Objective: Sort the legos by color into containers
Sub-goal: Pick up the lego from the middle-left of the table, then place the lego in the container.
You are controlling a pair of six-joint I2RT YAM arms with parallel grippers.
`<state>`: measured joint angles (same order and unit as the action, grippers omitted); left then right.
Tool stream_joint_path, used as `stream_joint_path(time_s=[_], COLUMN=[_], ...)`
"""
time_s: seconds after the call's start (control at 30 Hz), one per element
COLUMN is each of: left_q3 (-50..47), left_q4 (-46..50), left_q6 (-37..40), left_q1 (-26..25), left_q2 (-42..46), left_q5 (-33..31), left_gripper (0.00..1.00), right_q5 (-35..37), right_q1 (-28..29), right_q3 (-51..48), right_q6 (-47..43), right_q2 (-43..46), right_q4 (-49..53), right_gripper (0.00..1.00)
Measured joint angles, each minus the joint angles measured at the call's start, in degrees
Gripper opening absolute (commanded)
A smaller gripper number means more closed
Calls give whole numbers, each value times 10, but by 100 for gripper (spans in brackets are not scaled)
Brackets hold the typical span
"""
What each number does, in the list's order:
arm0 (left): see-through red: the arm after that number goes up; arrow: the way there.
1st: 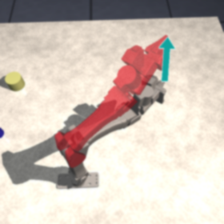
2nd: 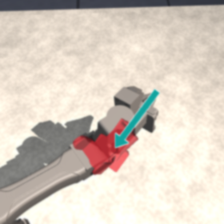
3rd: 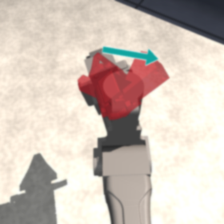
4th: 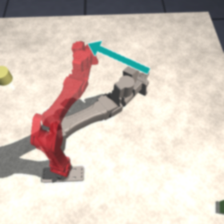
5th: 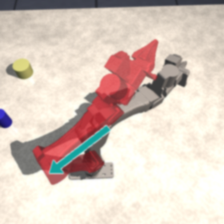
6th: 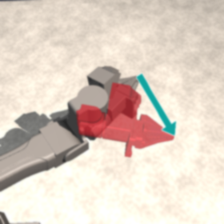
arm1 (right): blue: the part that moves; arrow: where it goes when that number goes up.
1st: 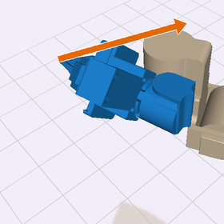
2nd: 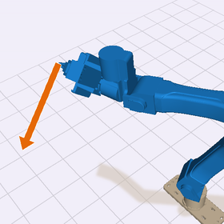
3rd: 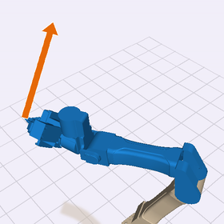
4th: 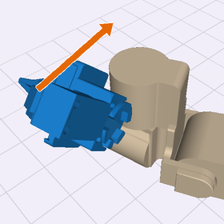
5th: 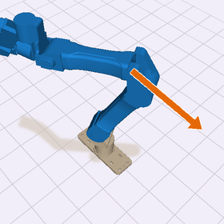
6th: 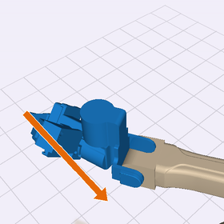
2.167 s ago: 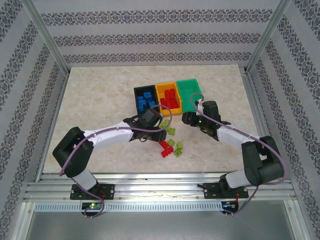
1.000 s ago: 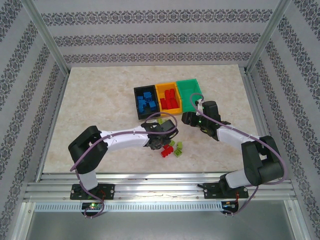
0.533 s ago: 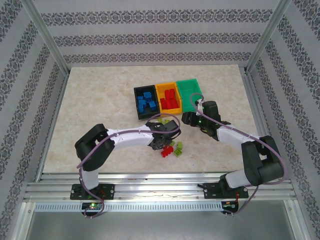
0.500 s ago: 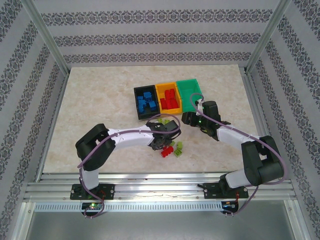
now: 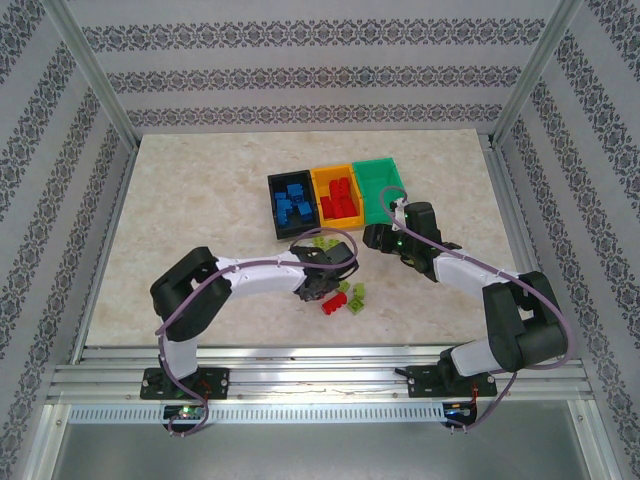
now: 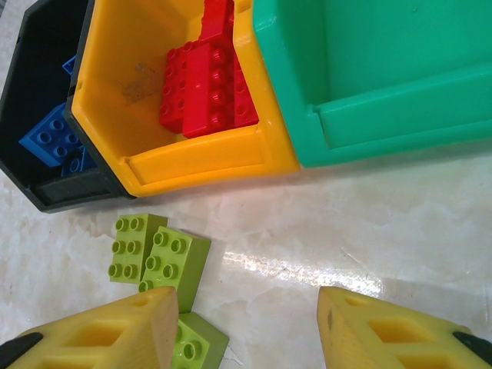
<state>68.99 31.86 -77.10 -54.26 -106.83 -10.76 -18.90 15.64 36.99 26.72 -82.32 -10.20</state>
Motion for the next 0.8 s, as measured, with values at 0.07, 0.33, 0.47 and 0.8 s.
stream_joint_path(time_s=[0.07, 0.33, 0.47, 0.8], left_q3=[0, 21, 85, 435], left_q4=[-1, -26, -25, 14], left_q6=[18, 139, 210, 367], left_q1=[1, 61, 97, 173], left_q2=[14, 65, 58, -137], left_q5=[-10, -21, -27, -14], left_gripper=[24, 24, 25, 29], right_q5=[0, 0, 0, 2], right_q1=[0, 0, 0, 0], right_q3=[0, 0, 0, 0], right_q6=[0, 0, 0, 0], right_q2=[0, 0, 0, 0], right_q4=[0, 0, -3, -9], right_gripper=[52, 52, 52, 52])
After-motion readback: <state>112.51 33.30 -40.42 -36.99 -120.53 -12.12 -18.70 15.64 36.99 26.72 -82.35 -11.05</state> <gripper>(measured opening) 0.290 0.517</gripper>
